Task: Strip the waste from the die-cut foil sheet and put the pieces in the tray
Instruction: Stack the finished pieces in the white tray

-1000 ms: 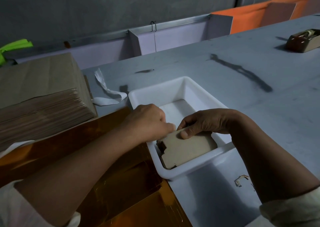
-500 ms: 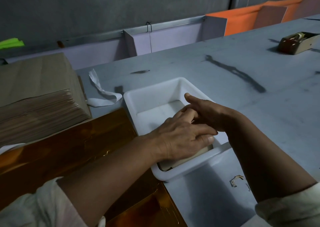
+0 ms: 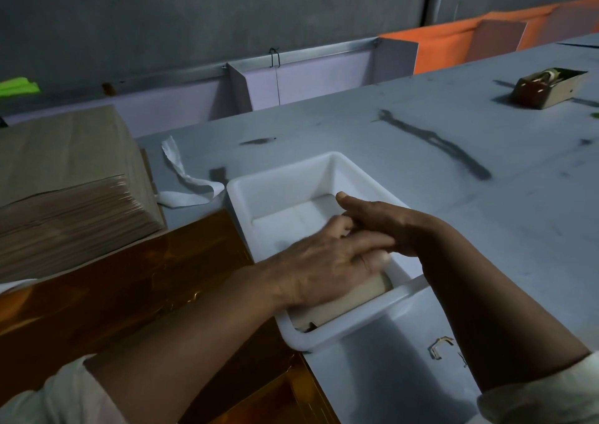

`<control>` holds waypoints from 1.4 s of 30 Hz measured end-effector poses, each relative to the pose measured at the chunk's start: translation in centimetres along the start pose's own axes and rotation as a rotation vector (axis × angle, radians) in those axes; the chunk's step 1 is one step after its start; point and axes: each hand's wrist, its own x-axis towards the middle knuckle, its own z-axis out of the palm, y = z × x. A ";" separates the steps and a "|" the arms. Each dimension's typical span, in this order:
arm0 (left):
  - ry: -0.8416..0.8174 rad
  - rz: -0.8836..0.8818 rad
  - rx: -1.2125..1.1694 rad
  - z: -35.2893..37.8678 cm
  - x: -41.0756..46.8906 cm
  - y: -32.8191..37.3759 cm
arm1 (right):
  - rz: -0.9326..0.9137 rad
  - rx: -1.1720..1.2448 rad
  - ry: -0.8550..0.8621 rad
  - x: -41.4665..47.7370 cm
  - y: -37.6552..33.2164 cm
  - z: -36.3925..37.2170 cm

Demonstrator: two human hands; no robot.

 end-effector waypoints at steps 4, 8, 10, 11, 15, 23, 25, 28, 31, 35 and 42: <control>0.171 -0.093 -0.142 -3.1 -0.8 -1.4 | 0.029 -0.062 0.073 0.1 -0.1 -0.1; 0.152 -0.172 -0.194 -4.8 -2.1 -3.4 | 0.066 -0.115 0.043 0.4 -0.1 -0.2; 0.109 -0.174 -0.194 -5.1 -2.5 -3.8 | 0.056 -0.138 0.014 0.5 0.1 -0.1; 0.098 -0.173 -0.190 -5.0 -2.7 -3.9 | 0.056 -0.155 -0.005 0.5 0.1 0.0; 0.147 -0.141 -0.144 -4.4 -2.8 -3.2 | 0.059 -0.136 0.001 0.4 0.0 0.2; 0.210 -0.115 -0.022 -2.1 -1.4 -1.2 | 0.078 -0.105 0.007 0.0 -0.2 0.5; 0.220 -0.118 -0.026 -1.7 -1.2 -1.3 | 0.079 -0.111 0.007 -0.1 -0.2 0.5; 0.246 -0.123 -0.028 -1.3 -0.9 -1.3 | 0.083 -0.128 -0.003 0.0 -0.2 0.5; 0.257 -0.123 -0.002 -1.1 -0.6 -1.2 | 0.087 -0.133 -0.007 0.2 -0.1 0.5; 0.245 -0.130 0.106 -0.5 -0.2 -1.1 | 0.088 -0.136 -0.003 0.1 -0.1 0.4; 0.465 -0.254 0.069 -2.1 -0.4 -2.6 | 0.093 -0.150 0.017 0.1 -0.1 0.4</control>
